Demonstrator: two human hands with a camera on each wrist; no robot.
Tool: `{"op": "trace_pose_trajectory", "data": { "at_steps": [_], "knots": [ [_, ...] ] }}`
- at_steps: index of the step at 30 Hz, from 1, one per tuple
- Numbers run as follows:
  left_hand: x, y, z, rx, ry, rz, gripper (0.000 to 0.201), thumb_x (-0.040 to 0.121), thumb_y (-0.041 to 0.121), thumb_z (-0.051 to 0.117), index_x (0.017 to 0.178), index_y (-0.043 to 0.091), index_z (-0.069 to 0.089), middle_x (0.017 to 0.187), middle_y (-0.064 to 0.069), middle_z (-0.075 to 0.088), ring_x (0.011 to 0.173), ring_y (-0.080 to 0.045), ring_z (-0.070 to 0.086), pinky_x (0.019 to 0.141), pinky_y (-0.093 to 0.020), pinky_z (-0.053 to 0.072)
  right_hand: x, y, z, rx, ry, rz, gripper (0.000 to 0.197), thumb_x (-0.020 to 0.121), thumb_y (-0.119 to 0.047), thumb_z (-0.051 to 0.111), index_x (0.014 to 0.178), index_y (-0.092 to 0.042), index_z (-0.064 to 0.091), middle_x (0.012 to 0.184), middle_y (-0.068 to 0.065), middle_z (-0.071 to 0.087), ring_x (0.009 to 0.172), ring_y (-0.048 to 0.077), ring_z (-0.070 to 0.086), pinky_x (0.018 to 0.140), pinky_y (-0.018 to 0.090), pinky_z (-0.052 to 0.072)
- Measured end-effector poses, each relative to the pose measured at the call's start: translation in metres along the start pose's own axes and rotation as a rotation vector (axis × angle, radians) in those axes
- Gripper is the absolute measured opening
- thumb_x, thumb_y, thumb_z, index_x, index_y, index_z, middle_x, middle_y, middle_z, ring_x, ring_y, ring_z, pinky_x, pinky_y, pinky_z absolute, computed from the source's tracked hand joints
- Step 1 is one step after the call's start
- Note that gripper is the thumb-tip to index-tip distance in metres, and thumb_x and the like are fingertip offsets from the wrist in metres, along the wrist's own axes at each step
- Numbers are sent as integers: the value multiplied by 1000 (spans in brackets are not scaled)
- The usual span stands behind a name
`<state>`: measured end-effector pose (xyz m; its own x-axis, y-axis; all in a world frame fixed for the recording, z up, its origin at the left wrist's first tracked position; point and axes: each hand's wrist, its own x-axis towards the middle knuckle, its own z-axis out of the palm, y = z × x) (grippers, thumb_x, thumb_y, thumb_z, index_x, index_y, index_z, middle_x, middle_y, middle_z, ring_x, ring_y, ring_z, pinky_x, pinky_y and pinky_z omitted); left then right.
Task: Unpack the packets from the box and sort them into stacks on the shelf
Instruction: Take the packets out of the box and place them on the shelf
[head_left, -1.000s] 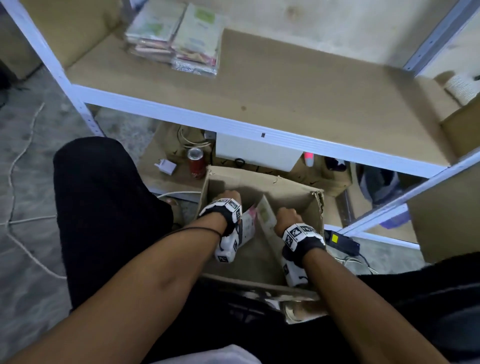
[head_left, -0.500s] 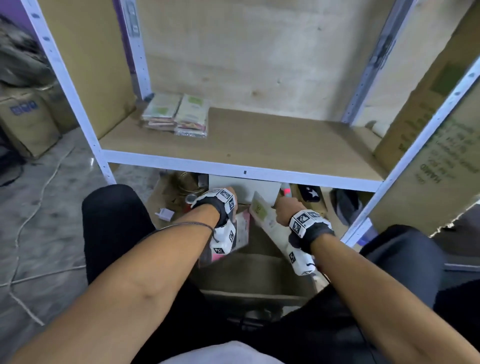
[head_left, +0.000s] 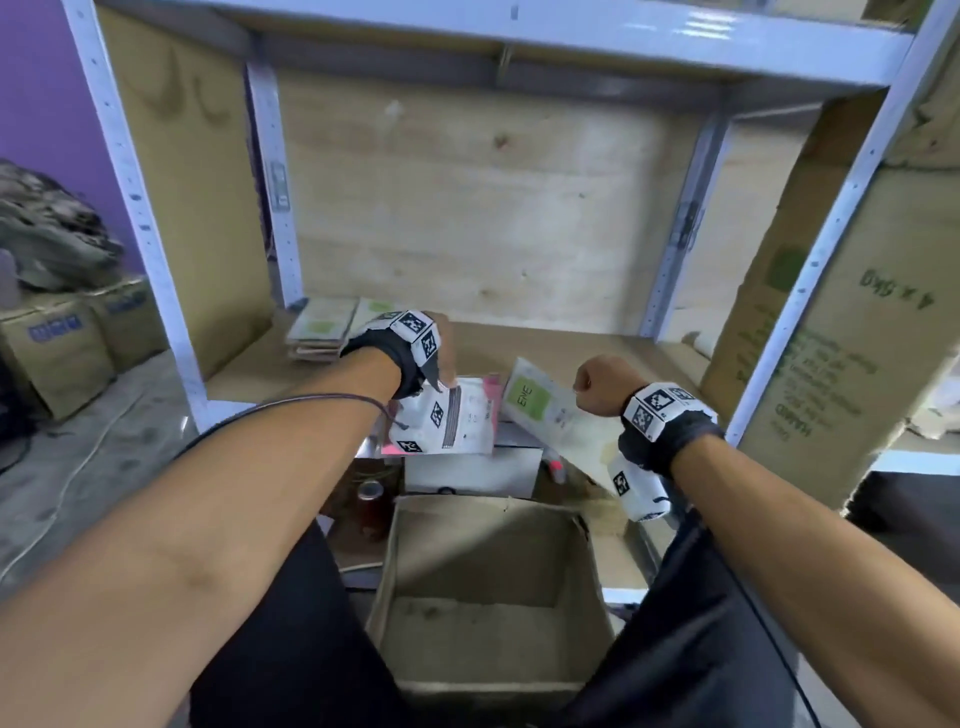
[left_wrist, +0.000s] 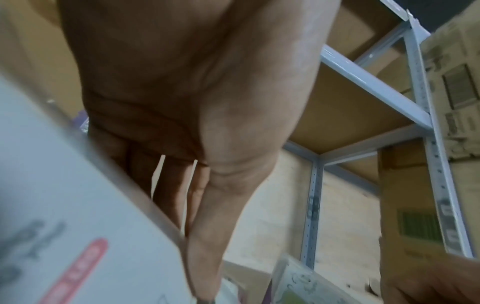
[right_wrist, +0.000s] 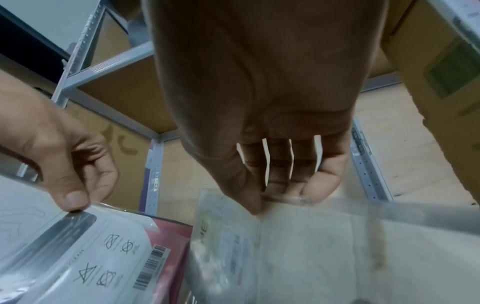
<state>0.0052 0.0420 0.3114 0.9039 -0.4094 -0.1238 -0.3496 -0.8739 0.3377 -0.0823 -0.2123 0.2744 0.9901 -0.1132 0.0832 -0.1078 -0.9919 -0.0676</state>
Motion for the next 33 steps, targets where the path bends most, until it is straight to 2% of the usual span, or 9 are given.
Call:
{"op": "trace_pose_trajectory", "data": {
  "at_steps": [3, 7, 11, 13, 16, 23, 27, 31, 33],
  "knots": [
    [6, -12, -23, 68, -8, 92, 30, 79, 24, 83, 52, 28, 74, 46, 10, 59, 44, -7, 56, 49, -19, 45, 13, 13, -13, 101, 79, -1, 21, 83, -8, 57, 97, -2, 72, 106, 10, 73, 99, 30, 66, 85, 36, 55],
    [24, -33, -30, -18, 65, 1, 36, 89, 30, 69, 60, 17, 51, 58, -3, 46, 58, -20, 38, 53, -20, 34, 35, 27, -20, 306, 134, 58, 9, 82, -13, 60, 87, -20, 63, 90, 2, 68, 87, 27, 63, 77, 33, 54],
    [46, -57, -23, -246, 106, -47, 14, 86, 30, 69, 82, 17, 66, 76, -3, 65, 66, -20, 55, 56, -21, 39, 58, 31, -7, 464, 203, 108, 16, 82, -11, 63, 76, -25, 58, 74, -3, 62, 76, 25, 60, 69, 29, 48],
    [61, -74, -13, -393, 140, -89, 15, 89, 24, 70, 94, 11, 73, 96, -10, 74, 78, -22, 66, 66, -24, 51, 72, 30, 5, 540, 195, 117, 8, 83, -11, 64, 84, -18, 61, 80, 3, 64, 76, 26, 59, 73, 35, 52],
    [79, -97, 8, -656, 219, -144, 23, 90, 12, 71, 106, -5, 74, 115, -25, 72, 105, -37, 69, 98, -47, 54, 97, 23, 26, 703, 154, 134, 10, 86, -5, 64, 91, -12, 60, 80, 6, 61, 78, 24, 55, 75, 37, 48],
    [118, -147, 25, -1146, 471, -271, 27, 87, -2, 73, 114, -2, 72, 113, -22, 73, 94, -30, 69, 87, -35, 58, 164, -16, 59, 1094, 89, 183, 18, 89, 2, 58, 81, -14, 61, 70, 5, 59, 62, 21, 51, 57, 30, 40],
    [140, -180, 7, -1249, 550, -328, 24, 91, 1, 68, 115, -1, 70, 113, -22, 71, 93, -28, 69, 86, -38, 57, 202, -51, 62, 1311, 10, 170, 15, 96, 1, 52, 87, -9, 57, 80, 9, 62, 68, 24, 58, 55, 29, 46],
    [158, -219, -20, -1317, 554, -396, 9, 96, 4, 63, 99, 0, 70, 106, -25, 72, 86, -30, 71, 82, -43, 57, 243, -90, 58, 1465, -47, 154, 11, 98, -1, 49, 93, -9, 56, 85, 8, 65, 72, 22, 63, 55, 27, 51],
    [169, -242, -31, -1296, 568, -406, 20, 96, 4, 63, 114, -1, 70, 115, -24, 70, 102, -34, 70, 93, -48, 55, 265, -109, 59, 1518, -64, 147, 10, 99, -2, 48, 96, -8, 55, 88, 9, 64, 74, 22, 62, 60, 29, 51]
  ]
}}
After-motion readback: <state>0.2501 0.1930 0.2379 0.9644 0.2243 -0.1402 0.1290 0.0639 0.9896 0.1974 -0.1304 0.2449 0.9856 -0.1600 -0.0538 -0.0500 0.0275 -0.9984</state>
